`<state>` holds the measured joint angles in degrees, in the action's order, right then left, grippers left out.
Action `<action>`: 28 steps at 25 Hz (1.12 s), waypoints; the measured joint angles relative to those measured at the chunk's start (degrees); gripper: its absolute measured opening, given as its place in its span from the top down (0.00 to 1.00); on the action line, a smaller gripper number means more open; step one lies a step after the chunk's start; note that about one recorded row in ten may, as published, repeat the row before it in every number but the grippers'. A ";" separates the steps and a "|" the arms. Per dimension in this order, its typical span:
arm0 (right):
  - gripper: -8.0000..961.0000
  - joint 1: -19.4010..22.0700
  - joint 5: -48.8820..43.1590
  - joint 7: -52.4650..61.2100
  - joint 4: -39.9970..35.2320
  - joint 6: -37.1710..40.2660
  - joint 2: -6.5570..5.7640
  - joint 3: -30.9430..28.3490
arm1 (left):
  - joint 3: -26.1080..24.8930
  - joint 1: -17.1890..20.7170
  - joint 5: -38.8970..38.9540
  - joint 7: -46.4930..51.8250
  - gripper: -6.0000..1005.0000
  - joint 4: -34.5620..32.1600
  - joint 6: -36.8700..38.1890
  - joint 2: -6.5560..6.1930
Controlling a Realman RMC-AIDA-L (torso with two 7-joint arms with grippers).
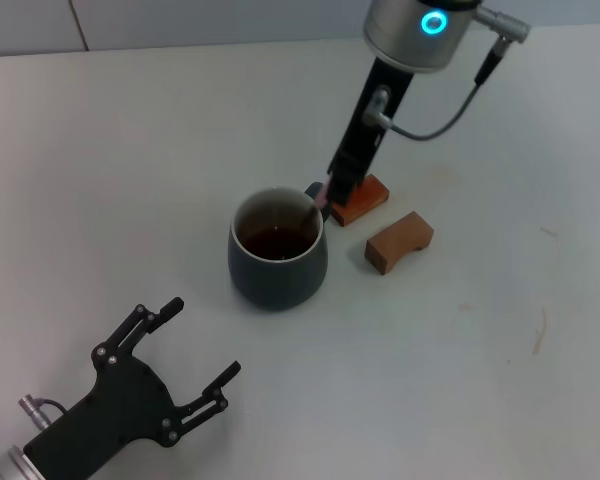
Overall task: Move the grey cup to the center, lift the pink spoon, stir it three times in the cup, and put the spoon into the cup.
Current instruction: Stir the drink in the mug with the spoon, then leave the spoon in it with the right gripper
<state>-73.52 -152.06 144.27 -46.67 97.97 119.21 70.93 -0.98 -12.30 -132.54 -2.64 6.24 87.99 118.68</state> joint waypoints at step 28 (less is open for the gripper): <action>0.85 -0.80 2.94 -1.10 1.78 -2.71 0.39 0.59 | -0.07 -0.37 0.32 0.00 0.15 -0.32 -0.47 -0.03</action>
<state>-74.32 -149.12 143.17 -44.89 95.26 119.60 71.52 -1.05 -12.67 -132.21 -2.64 5.93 87.52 118.65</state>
